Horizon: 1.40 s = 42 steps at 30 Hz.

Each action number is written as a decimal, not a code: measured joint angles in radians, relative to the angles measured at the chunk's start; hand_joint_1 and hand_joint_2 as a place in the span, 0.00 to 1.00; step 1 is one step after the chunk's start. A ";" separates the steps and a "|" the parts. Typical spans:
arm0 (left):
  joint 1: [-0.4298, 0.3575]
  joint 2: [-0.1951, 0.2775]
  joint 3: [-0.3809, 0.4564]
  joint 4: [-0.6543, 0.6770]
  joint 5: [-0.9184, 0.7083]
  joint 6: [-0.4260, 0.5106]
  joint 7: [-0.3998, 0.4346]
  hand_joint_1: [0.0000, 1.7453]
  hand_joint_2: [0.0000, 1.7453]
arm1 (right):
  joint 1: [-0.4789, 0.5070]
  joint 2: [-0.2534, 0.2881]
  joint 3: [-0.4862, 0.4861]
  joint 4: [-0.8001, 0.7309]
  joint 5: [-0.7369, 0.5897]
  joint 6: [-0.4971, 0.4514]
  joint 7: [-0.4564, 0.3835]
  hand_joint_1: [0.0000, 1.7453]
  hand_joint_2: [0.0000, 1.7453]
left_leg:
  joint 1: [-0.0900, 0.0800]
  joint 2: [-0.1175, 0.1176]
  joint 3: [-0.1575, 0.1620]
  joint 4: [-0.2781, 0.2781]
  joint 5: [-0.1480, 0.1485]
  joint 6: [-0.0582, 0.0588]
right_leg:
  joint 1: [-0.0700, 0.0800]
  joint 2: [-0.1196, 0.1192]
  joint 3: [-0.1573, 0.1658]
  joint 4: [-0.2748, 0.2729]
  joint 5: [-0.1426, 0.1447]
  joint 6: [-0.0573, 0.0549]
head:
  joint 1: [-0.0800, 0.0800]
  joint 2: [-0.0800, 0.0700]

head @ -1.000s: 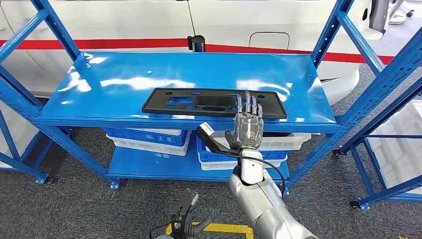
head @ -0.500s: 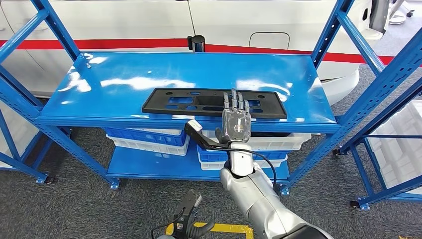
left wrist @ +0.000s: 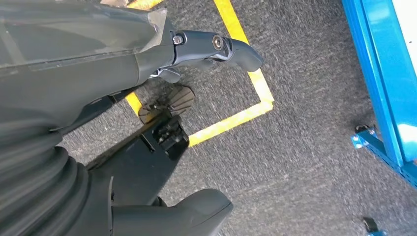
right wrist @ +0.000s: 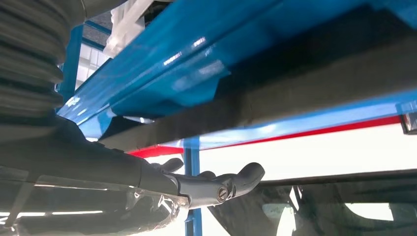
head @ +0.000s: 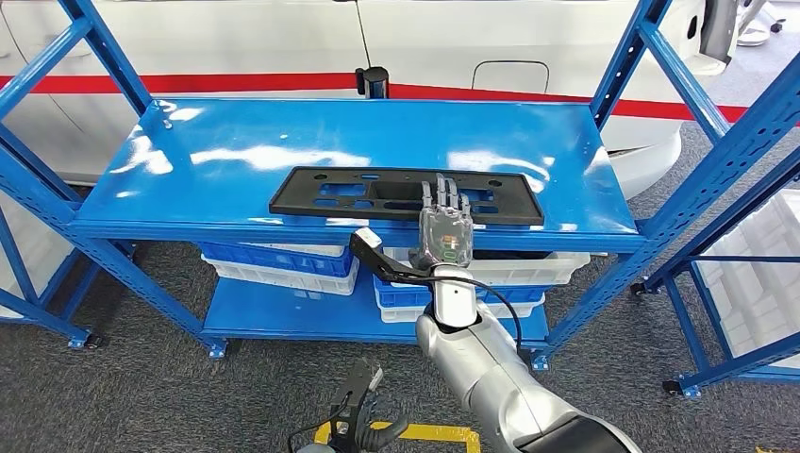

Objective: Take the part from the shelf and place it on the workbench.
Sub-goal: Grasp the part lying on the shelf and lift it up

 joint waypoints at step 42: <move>-0.038 -0.003 -0.108 0.014 0.137 0.003 -0.054 0.00 1.00 | -0.062 -0.035 -0.085 0.027 -0.007 0.069 -0.029 1.00 1.00 | 0.000 0.000 0.001 0.000 0.000 0.000 | 0.000 0.000 0.001 0.000 0.000 0.000 | 0.000 0.000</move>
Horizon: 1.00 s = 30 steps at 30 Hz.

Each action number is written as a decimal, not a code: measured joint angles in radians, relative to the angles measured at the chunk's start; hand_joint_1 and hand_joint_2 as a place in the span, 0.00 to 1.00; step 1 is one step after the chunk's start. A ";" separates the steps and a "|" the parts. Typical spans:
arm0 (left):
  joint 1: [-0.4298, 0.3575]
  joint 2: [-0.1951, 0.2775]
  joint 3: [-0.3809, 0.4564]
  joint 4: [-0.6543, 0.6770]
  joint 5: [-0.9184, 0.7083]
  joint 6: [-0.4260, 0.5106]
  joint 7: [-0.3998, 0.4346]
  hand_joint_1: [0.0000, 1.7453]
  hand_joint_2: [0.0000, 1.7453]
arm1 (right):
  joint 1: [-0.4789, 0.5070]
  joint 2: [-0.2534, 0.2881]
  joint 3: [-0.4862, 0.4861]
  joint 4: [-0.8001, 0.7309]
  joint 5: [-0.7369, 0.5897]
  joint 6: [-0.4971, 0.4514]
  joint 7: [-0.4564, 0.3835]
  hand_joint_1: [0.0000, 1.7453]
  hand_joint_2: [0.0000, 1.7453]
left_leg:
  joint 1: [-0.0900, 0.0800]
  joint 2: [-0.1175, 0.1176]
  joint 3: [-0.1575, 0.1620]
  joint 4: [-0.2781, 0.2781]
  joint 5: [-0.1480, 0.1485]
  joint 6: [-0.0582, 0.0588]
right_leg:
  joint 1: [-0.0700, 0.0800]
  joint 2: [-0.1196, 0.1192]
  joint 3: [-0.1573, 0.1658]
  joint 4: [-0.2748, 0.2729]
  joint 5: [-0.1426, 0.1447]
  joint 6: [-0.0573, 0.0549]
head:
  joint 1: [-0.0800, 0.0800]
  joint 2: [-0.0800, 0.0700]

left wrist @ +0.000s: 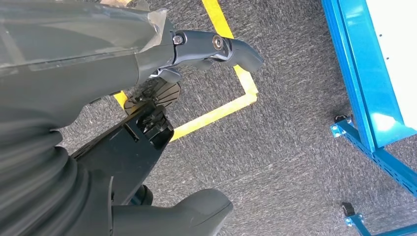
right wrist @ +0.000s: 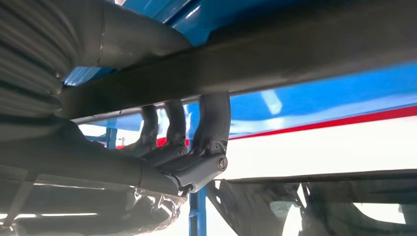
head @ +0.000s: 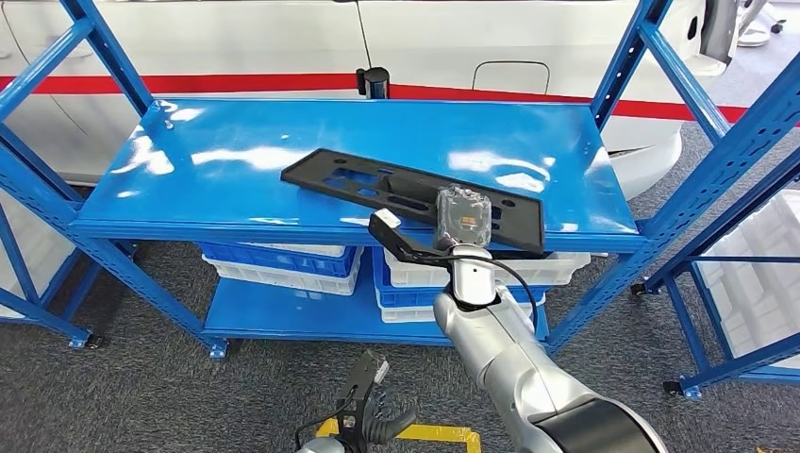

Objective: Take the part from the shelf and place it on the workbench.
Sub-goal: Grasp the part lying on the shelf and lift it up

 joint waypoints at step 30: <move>-0.016 0.000 -0.066 0.000 0.075 0.092 0.013 0.00 1.00 | 0.066 -0.085 0.060 -0.297 0.007 -0.165 0.075 1.00 1.00 | 0.000 0.000 -0.002 0.000 0.000 0.000 | 0.000 0.000 -0.001 0.000 0.000 0.001 | 0.000 0.000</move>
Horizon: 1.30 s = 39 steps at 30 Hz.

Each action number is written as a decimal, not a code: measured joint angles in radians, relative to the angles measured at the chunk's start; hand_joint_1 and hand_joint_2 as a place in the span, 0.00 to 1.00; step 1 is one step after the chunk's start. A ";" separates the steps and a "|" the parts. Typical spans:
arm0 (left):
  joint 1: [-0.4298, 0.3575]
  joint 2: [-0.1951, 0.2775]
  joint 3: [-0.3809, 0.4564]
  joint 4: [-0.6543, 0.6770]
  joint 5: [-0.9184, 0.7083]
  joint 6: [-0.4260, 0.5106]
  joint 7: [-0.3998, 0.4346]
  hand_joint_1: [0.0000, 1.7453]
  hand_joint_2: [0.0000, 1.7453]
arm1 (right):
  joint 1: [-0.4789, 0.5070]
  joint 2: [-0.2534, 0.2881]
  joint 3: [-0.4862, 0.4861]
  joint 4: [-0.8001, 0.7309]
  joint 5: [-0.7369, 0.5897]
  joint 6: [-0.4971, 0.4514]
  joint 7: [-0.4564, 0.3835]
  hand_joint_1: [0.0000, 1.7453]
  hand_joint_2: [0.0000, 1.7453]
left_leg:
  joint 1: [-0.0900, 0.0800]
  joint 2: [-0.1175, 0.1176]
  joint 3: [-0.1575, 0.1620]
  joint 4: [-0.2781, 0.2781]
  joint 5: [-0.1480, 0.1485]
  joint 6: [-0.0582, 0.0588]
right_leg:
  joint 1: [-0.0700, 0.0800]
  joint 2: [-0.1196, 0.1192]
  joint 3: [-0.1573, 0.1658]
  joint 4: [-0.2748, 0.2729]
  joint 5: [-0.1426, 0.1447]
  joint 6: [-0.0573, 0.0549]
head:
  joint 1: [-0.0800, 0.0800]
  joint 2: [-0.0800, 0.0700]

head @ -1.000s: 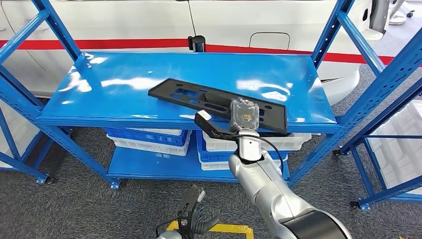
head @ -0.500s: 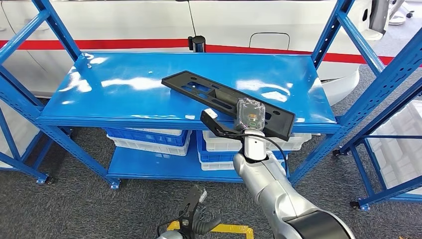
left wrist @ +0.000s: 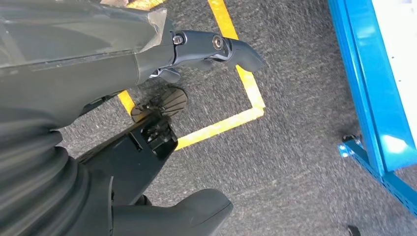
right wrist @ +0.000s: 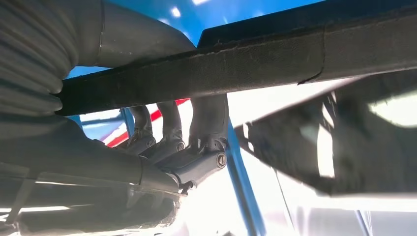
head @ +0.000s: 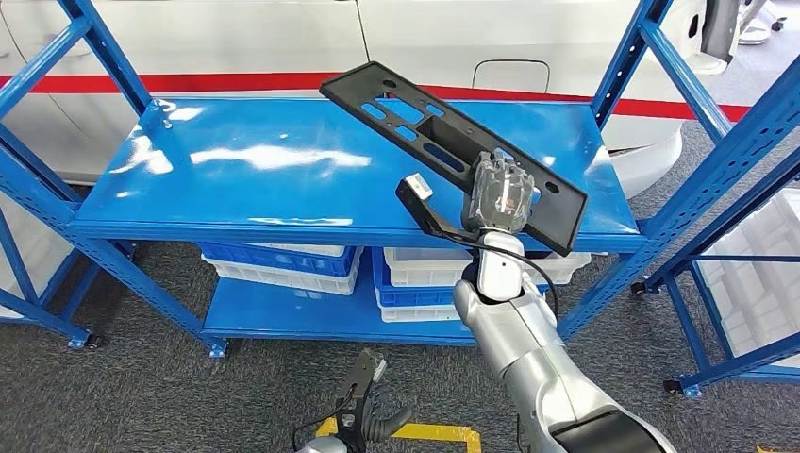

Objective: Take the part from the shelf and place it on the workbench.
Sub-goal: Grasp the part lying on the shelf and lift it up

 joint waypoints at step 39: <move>0.012 0.003 0.074 0.025 -0.016 0.033 -0.198 0.00 1.00 | 0.675 0.080 -0.329 -0.897 -0.301 -0.007 -0.954 1.00 1.00 | 0.011 0.013 0.009 -0.022 0.015 0.028 | 0.003 -0.043 -0.104 0.179 -0.071 -0.003 | 0.004 0.000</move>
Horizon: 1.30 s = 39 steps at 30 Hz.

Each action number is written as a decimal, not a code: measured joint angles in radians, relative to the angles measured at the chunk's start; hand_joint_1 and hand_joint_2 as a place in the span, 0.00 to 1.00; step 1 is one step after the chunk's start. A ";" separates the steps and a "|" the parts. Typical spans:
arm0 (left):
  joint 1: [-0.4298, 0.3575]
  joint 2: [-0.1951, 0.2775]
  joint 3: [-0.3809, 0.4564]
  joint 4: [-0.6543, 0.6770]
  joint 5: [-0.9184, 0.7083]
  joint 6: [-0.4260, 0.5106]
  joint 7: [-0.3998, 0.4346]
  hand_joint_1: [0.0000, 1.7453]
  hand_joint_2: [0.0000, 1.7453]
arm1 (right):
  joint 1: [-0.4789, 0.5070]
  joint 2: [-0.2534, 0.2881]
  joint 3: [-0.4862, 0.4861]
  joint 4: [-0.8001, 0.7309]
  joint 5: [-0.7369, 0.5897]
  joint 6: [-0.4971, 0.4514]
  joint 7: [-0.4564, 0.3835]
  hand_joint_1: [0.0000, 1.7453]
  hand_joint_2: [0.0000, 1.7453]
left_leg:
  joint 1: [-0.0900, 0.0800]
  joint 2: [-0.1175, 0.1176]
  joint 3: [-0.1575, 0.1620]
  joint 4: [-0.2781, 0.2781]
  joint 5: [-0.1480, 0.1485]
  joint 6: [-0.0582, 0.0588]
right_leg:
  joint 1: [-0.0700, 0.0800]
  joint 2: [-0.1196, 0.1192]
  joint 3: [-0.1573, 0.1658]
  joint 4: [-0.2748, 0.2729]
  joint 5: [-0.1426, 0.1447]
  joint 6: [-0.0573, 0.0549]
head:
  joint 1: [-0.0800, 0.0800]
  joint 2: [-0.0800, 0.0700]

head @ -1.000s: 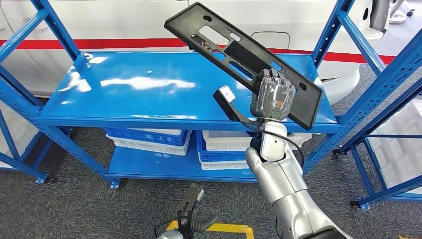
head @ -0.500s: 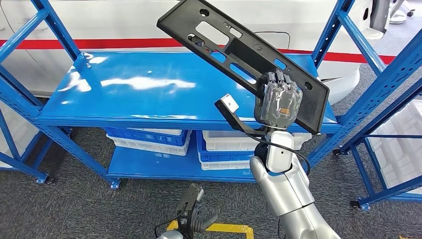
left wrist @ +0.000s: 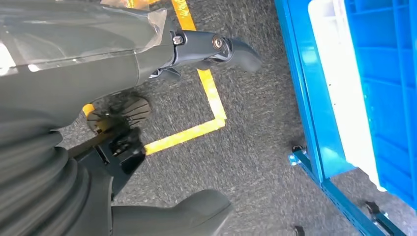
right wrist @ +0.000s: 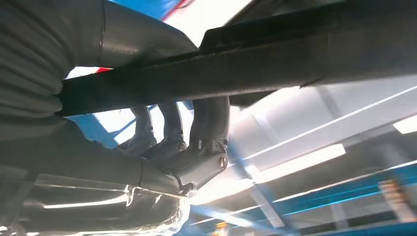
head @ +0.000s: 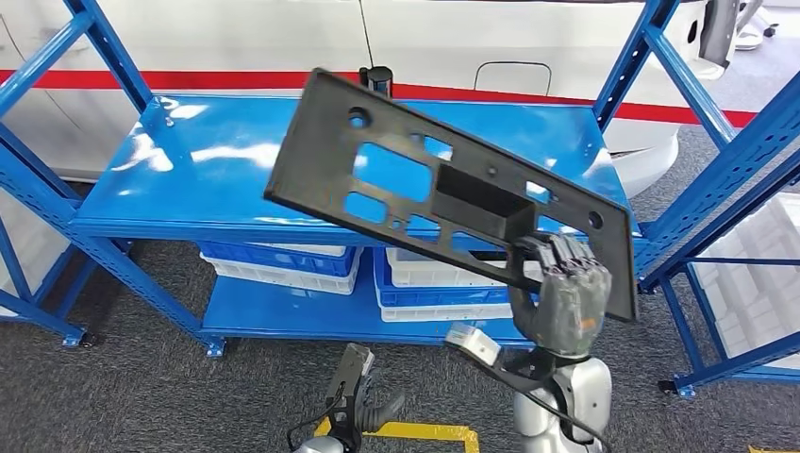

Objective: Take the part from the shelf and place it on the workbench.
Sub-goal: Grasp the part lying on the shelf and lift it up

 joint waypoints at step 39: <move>0.106 0.040 0.272 -0.011 -0.028 0.035 -0.124 0.00 1.00 | 0.094 0.051 -0.120 -0.008 -0.238 -0.001 -0.124 1.00 1.00 | -0.005 0.074 -0.059 0.017 0.043 -0.026 | 0.005 -0.016 0.124 -0.182 0.058 0.016 | -0.003 0.000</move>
